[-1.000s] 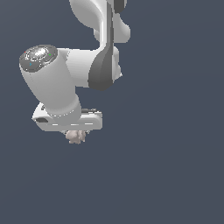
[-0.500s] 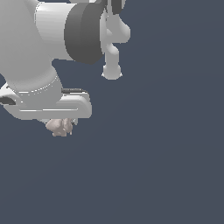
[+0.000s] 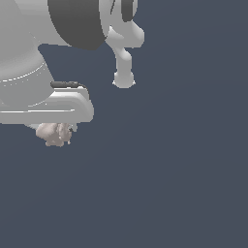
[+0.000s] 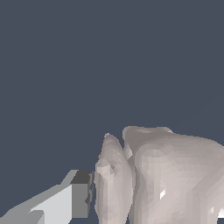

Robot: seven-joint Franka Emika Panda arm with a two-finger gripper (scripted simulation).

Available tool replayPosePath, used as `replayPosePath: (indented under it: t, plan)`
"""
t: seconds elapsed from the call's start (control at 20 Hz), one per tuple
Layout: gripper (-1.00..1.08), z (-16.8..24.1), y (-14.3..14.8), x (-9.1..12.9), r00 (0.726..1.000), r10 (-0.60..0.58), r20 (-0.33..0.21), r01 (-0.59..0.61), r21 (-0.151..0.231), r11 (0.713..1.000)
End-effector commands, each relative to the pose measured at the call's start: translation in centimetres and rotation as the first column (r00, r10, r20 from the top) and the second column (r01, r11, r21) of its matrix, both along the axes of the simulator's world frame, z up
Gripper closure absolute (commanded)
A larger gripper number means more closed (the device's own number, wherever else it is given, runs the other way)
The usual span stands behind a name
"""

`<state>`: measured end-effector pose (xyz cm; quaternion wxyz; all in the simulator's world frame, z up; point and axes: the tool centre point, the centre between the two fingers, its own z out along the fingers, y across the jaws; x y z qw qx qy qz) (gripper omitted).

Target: Pick up the object and move it to a goal position.

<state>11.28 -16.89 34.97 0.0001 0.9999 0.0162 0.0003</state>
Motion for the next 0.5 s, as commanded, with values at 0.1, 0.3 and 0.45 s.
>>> replayPosePath:
  t: [0.1,0.3,0.45]
  plan:
    - [1.08,0.77,-0.21,0.18,1.0,0.0,-0.001,0.0,0.0,1.0]
    - [1.08,1.05,-0.29,0.27,1.0,0.0,-0.001,0.0,0.0,1.0]
    - [1.08,1.1,-0.31,0.29,1.0,0.0,-0.001,0.0,0.0,1.0]
